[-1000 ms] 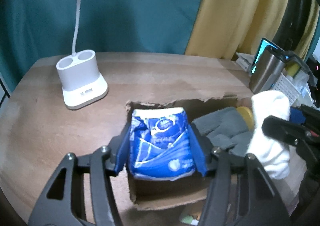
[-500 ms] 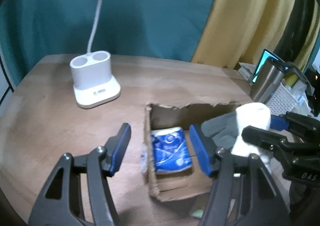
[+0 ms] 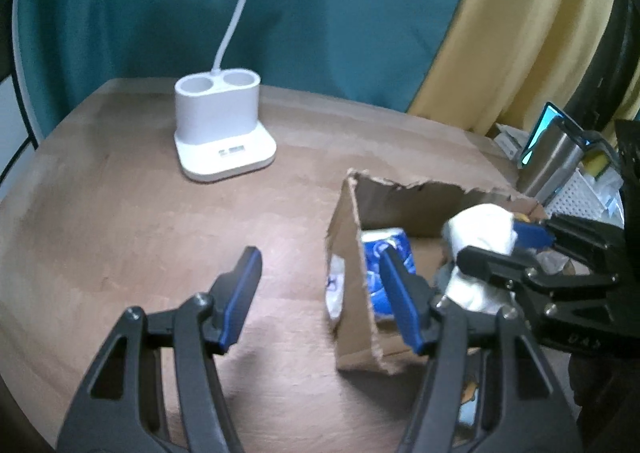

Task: Organize objects
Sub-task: 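Release the blue tissue pack into the box with the left tool while the right tool drops the socks in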

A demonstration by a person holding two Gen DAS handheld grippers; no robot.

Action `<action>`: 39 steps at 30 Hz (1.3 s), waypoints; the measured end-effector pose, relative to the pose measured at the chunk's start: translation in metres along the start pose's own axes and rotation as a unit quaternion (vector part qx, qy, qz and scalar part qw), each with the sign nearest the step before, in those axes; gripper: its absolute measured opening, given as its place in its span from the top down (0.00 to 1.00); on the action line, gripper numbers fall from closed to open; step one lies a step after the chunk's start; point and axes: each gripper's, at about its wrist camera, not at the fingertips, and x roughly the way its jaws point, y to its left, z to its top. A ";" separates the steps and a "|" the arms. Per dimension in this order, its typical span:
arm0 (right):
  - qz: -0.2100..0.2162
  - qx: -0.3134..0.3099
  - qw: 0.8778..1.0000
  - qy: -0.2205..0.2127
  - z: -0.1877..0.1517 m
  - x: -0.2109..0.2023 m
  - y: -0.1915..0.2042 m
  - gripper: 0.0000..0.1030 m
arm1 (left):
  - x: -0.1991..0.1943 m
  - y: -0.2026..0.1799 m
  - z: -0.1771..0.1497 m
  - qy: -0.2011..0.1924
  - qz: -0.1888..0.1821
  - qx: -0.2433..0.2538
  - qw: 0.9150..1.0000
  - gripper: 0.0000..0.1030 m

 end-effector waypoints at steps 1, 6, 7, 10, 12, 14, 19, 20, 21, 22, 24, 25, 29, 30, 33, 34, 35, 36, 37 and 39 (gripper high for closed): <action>-0.002 -0.002 1.000 0.000 0.001 0.002 0.000 0.48 | 0.001 0.001 -0.001 0.002 0.000 0.000 1.000 0.39; -0.015 0.008 1.000 -0.010 0.000 -0.004 -0.004 0.35 | 0.002 -0.001 -0.004 0.008 -0.005 0.000 1.000 0.39; -0.020 0.009 1.000 -0.013 -0.001 -0.007 -0.005 0.35 | 0.002 -0.001 -0.004 0.009 -0.006 0.000 1.000 0.39; -0.028 0.010 1.000 -0.011 -0.003 -0.009 -0.006 0.38 | 0.002 -0.003 -0.005 0.011 -0.008 0.002 1.000 0.39; -0.028 0.010 1.000 -0.007 -0.005 -0.008 -0.005 0.44 | 0.001 -0.004 -0.005 0.010 -0.008 0.004 1.000 0.39; -0.027 0.011 1.000 -0.008 -0.007 -0.010 -0.004 0.44 | -0.001 -0.005 -0.005 0.008 -0.009 0.005 1.000 0.39; -0.028 0.007 1.000 -0.008 -0.011 -0.017 0.001 0.44 | -0.007 -0.010 -0.008 0.007 -0.011 0.009 1.000 0.39; -0.027 0.007 1.000 -0.009 -0.012 -0.018 0.002 0.44 | -0.009 -0.010 -0.008 0.006 -0.011 0.009 1.000 0.39; -0.028 0.007 1.000 -0.010 -0.013 -0.020 0.003 0.44 | -0.010 -0.011 -0.009 0.005 -0.010 0.010 1.000 0.39; -0.028 0.007 1.000 -0.011 -0.014 -0.020 0.004 0.44 | -0.012 -0.011 -0.009 0.004 -0.010 0.010 1.000 0.39; -0.030 0.010 0.999 -0.014 -0.016 -0.024 0.005 0.44 | -0.015 -0.012 -0.010 0.002 -0.008 0.010 1.000 0.39; -0.030 0.011 0.999 -0.016 -0.017 -0.027 0.006 0.44 | -0.017 -0.013 -0.011 0.001 -0.007 0.011 1.000 0.39; -0.033 0.014 0.999 -0.022 -0.022 -0.035 0.008 0.44 | -0.026 -0.016 -0.014 -0.003 -0.007 0.015 1.000 0.39; -0.034 0.014 0.999 -0.023 -0.024 -0.037 0.008 0.44 | -0.028 -0.017 -0.015 -0.004 -0.007 0.017 1.000 0.39; -0.035 0.016 0.999 -0.026 -0.028 -0.043 0.011 0.44 | -0.033 -0.020 -0.018 -0.005 -0.007 0.019 1.000 0.36; -0.035 0.016 0.999 -0.027 -0.029 -0.044 0.012 0.44 | -0.036 -0.021 -0.020 -0.007 -0.008 0.020 1.000 0.26; -0.036 0.017 0.999 -0.027 -0.031 -0.046 0.013 0.44 | -0.038 -0.022 -0.021 -0.009 -0.008 0.019 1.000 0.25; -0.037 0.018 0.999 -0.028 -0.032 -0.046 0.013 0.44 | -0.040 -0.022 -0.022 -0.010 -0.008 0.018 1.000 0.25; -0.037 0.019 0.999 -0.029 -0.034 -0.048 0.014 0.44 | -0.041 -0.023 -0.024 -0.009 -0.008 0.019 1.000 0.25; -0.035 0.020 0.999 -0.031 -0.037 -0.051 0.014 0.43 | -0.044 -0.024 -0.026 -0.009 -0.007 0.020 1.000 0.25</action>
